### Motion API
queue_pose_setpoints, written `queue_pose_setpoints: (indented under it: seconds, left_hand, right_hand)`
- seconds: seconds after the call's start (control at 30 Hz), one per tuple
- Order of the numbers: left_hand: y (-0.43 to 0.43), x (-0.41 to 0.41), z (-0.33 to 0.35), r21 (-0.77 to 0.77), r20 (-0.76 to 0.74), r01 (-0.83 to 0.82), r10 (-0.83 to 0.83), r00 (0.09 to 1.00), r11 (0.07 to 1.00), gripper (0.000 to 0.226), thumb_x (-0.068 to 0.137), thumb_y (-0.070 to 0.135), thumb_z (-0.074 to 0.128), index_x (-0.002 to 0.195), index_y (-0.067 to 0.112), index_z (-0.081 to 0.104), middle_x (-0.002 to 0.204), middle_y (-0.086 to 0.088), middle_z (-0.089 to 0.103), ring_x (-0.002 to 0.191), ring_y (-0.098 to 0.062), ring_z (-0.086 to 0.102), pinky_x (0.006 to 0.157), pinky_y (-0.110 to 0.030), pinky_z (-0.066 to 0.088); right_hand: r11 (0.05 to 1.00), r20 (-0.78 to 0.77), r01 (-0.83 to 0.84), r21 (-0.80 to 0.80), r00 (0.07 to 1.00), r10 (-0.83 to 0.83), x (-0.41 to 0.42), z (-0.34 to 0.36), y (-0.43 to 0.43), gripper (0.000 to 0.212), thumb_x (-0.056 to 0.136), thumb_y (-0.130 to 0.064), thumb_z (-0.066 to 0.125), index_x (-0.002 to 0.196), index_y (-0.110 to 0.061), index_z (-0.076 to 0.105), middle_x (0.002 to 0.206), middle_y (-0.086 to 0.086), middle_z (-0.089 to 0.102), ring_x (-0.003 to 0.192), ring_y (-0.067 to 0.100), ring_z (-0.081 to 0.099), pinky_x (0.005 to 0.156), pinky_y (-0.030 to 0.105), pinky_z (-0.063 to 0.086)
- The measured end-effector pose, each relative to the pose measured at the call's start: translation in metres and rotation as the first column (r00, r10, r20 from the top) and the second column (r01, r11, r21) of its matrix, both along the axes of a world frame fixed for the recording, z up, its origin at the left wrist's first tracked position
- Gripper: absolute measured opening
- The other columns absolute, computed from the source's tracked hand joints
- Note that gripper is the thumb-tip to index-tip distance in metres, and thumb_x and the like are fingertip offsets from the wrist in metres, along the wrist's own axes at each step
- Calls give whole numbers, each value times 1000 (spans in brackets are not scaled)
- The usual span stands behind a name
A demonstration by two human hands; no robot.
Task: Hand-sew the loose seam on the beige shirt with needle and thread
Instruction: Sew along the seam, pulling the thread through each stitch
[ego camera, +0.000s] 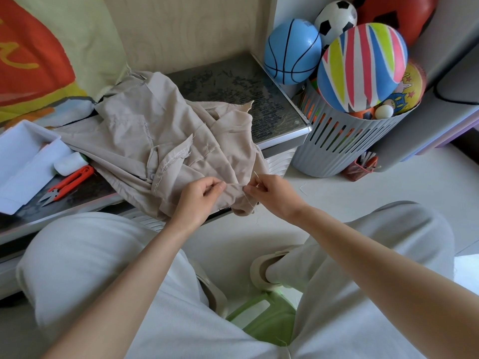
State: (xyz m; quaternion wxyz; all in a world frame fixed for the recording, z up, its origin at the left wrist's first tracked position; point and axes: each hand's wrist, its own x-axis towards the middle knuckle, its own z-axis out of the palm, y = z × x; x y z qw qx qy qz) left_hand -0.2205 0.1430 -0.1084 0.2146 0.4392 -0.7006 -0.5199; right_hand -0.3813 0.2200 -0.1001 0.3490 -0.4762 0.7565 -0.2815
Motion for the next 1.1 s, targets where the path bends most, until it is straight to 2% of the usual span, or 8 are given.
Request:
queue_pose_setpoints:
  seconds: [0.1,0.2,0.37,0.6,0.7,0.8,0.97,1.1]
  left_hand:
    - [1,1,-1,-14,34,18,-18,999,1000,36,96,23,53,79,-9,58,69,-3,45,69,-11,41,61,-25,31]
    - [4,1,3,69,-3,63,-63,998,996,32,87,31,67,74,2,64,58,5,51,58,-4,43,55,-19,33]
    - [2,4,-1,-3,58,56,-56,997,998,11,84,21,71,74,19,71,70,7,68,69,-3,57,68,-18,42]
    - [2,4,-3,-127,115,26,-11,993,992,14,88,20,66,87,9,74,79,4,72,83,-13,65,80,-29,46]
    - [1,5,-4,-146,122,5,13,992,989,14,88,20,66,86,9,74,82,-2,73,85,-19,66,81,-34,47]
    - [1,6,-5,-160,126,-1,21,992,987,15,88,22,66,87,10,75,84,-2,73,83,-16,65,79,-32,47]
    - [1,5,-2,-198,109,-16,38,993,980,13,89,19,65,88,9,73,80,5,69,78,-9,62,74,-22,45]
    - [0,6,-2,-189,74,-35,50,996,981,9,88,17,65,85,10,69,78,2,69,77,-9,62,74,-24,46]
  right_hand:
    - [1000,6,5,4,1000,-5,-2,-1,1,32,93,-24,57,63,-26,49,58,-7,41,55,8,36,48,15,31]
    - [1000,-12,-8,21,1000,8,-2,0,1,31,93,-23,58,63,-27,50,58,-8,40,55,9,36,49,14,32]
    - [1000,-33,-20,24,999,21,0,1,2,33,93,-25,57,61,-29,49,58,-8,39,54,9,36,49,14,33]
    - [999,-52,-28,23,998,29,2,2,1,18,94,-26,57,79,-16,58,57,-10,39,53,8,37,49,13,33]
    - [1000,-53,-17,5,998,17,5,4,3,17,98,-30,44,100,-16,53,80,-6,57,65,6,47,54,13,35]
    - [997,-54,-52,-55,997,49,8,4,7,29,101,-18,28,118,-9,51,116,-1,55,91,8,44,77,17,33]
    - [984,-69,-107,-139,993,98,16,6,18,32,98,-3,33,115,-7,60,78,0,59,64,2,52,60,7,36]
    - [988,-19,-116,-101,993,115,22,0,23,12,98,-5,38,100,-9,49,79,4,70,58,-9,52,55,7,36]
